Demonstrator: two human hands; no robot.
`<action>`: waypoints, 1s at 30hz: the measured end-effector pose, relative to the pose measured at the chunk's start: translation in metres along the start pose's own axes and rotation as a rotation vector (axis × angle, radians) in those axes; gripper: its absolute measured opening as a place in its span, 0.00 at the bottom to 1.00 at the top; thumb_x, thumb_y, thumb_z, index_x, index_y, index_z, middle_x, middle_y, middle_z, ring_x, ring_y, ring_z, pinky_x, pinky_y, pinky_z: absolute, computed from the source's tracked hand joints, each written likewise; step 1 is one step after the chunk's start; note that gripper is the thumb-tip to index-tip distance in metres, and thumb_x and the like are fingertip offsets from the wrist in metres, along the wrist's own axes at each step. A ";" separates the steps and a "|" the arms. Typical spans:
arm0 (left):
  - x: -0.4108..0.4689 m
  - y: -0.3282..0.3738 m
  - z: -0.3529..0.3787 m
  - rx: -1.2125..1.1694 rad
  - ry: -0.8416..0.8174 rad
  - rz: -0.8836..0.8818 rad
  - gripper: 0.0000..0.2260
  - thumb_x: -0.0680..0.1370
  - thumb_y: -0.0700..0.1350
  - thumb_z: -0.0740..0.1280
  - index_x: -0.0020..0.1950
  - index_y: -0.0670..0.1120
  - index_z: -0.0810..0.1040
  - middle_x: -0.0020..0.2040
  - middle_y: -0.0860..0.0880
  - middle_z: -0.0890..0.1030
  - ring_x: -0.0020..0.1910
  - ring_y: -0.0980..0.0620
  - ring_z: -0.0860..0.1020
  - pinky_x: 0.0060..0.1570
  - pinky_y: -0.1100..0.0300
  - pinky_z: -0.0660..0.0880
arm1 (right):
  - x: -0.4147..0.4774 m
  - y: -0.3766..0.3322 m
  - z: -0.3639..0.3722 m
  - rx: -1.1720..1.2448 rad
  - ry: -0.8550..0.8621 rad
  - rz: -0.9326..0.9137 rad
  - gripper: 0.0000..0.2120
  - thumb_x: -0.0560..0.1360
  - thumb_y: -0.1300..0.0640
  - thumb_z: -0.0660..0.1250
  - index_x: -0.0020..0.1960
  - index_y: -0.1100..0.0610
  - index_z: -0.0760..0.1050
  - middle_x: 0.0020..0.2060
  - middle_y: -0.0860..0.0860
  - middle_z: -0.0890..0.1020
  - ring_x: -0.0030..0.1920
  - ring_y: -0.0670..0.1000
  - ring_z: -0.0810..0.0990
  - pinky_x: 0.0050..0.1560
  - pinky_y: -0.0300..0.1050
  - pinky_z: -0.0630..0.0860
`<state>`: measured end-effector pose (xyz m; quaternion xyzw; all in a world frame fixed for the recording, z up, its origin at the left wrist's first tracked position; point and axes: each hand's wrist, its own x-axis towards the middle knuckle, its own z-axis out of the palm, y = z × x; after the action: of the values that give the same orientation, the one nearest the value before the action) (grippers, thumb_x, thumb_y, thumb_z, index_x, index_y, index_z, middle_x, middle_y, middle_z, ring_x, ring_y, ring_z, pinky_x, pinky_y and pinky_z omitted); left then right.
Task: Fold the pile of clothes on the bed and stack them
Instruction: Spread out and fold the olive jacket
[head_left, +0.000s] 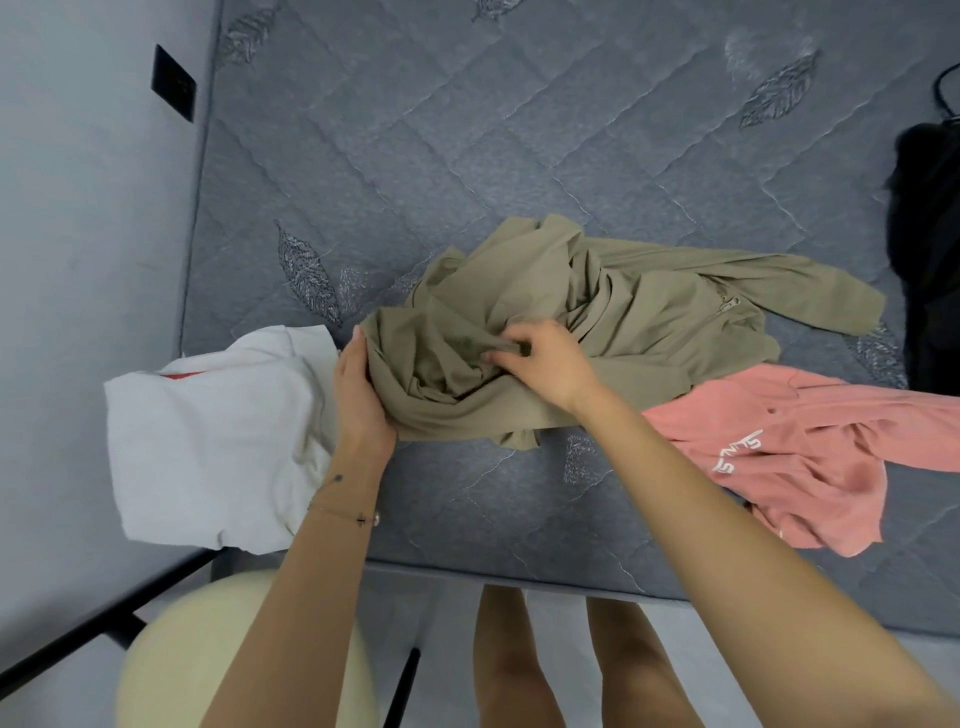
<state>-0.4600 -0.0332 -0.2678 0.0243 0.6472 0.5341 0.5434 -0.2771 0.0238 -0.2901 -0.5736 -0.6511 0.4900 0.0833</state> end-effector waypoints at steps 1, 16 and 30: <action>0.001 0.002 -0.004 -0.014 0.024 0.010 0.21 0.84 0.51 0.53 0.69 0.39 0.72 0.68 0.39 0.75 0.69 0.43 0.72 0.72 0.46 0.66 | -0.001 -0.002 -0.002 0.105 0.000 0.023 0.15 0.75 0.52 0.71 0.33 0.52 0.71 0.29 0.48 0.72 0.34 0.48 0.70 0.39 0.46 0.66; -0.035 0.112 0.033 0.152 0.126 0.374 0.15 0.85 0.47 0.54 0.40 0.48 0.71 0.40 0.50 0.73 0.42 0.55 0.71 0.40 0.59 0.68 | -0.042 -0.134 -0.131 0.648 0.370 -0.043 0.23 0.81 0.56 0.63 0.31 0.52 0.57 0.26 0.44 0.59 0.27 0.42 0.58 0.29 0.38 0.57; -0.117 0.242 0.093 0.259 -0.029 0.675 0.17 0.84 0.47 0.56 0.34 0.51 0.65 0.32 0.56 0.67 0.35 0.58 0.66 0.41 0.59 0.65 | -0.139 -0.232 -0.226 0.894 0.403 -0.080 0.14 0.80 0.50 0.63 0.44 0.61 0.76 0.40 0.56 0.81 0.41 0.50 0.79 0.42 0.39 0.75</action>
<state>-0.4773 0.0610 0.0003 0.3128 0.6574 0.5965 0.3378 -0.2343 0.0633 0.0572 -0.5398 -0.3694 0.5970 0.4645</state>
